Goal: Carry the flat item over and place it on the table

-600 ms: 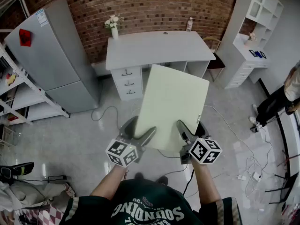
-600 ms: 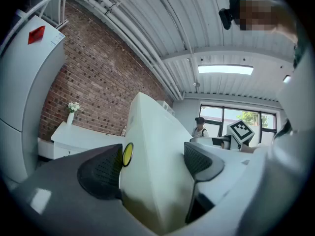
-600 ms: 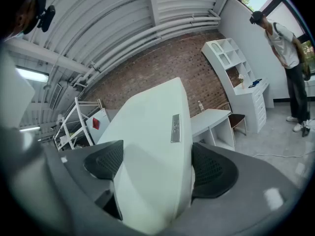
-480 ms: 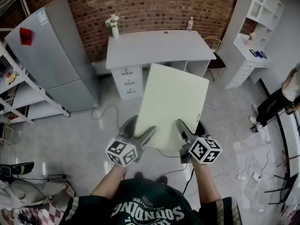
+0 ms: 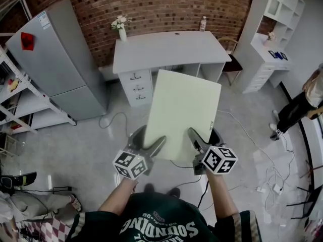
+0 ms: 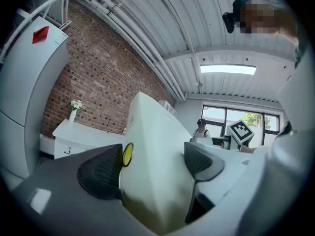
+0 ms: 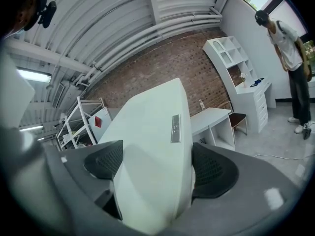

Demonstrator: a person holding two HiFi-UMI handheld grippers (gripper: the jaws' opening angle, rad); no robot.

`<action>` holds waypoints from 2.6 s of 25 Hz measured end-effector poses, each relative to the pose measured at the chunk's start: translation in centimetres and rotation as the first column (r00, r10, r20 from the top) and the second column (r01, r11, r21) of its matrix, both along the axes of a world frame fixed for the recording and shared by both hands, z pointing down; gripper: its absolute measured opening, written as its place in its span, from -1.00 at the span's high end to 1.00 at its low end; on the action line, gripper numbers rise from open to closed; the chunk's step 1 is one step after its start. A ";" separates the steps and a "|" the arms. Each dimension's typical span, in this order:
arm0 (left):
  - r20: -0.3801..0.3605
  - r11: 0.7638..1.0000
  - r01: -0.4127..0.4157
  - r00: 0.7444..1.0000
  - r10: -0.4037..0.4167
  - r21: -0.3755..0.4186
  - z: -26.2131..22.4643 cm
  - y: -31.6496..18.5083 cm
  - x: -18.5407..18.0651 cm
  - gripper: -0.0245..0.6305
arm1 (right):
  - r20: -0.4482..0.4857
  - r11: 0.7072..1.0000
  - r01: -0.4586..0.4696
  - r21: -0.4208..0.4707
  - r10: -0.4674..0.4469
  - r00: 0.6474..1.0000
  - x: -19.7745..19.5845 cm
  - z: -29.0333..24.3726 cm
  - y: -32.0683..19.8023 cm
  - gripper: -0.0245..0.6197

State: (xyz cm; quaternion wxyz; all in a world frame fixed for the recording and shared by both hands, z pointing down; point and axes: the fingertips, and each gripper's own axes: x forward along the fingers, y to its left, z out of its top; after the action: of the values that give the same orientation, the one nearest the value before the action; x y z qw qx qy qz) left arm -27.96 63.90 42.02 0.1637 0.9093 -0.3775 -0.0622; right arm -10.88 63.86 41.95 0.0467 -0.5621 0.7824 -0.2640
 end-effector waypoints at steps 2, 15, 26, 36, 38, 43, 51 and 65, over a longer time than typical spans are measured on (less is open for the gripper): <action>-0.003 1.000 0.005 1.000 -0.005 -0.004 0.2 0.4 0.6 -0.28 | -0.006 1.000 0.004 -0.002 -0.005 1.000 0.7 0.1 0.3 -0.43; -0.010 0.998 0.056 0.998 -0.056 -0.006 -0.3 1.8 4.9 -0.28 | -0.010 0.998 0.056 0.002 -0.056 0.998 4.9 -0.5 0.9 -0.43; -0.007 0.998 0.066 0.998 -0.066 -0.011 0.4 -1.1 4.5 -0.28 | -0.005 0.998 0.064 -0.003 -0.064 0.998 4.5 0.4 -2.1 -0.43; -0.015 0.999 0.037 0.999 -0.038 -0.030 1.7 -10.8 5.0 -0.28 | -0.011 0.999 0.032 -0.023 -0.032 0.999 5.0 1.5 -11.3 -0.43; -0.014 0.999 0.027 1.000 -0.028 -0.029 1.5 -13.2 4.9 -0.28 | -0.009 0.999 0.021 -0.024 -0.022 1.000 4.9 1.3 -13.4 -0.43; -0.023 0.999 0.006 1.000 -0.007 -0.033 1.1 -18.2 4.4 -0.28 | -0.016 1.000 0.001 -0.027 -0.002 1.000 4.5 0.7 -18.2 -0.42; -0.033 0.999 -0.026 0.999 0.024 -0.044 1.4 -24.9 3.6 -0.27 | -0.025 0.999 -0.029 -0.037 0.028 0.999 3.6 1.0 -24.3 -0.42; -0.043 0.995 -0.079 0.996 0.076 -0.059 2.0 -32.2 4.2 -0.28 | -0.034 0.995 -0.081 -0.052 0.079 0.996 4.3 1.4 -30.7 -0.42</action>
State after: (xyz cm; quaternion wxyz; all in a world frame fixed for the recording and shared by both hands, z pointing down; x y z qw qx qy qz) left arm -23.73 31.67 44.01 0.2012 0.9164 -0.3402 -0.0629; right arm -6.60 33.13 43.31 0.0297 -0.5982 0.7525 -0.2737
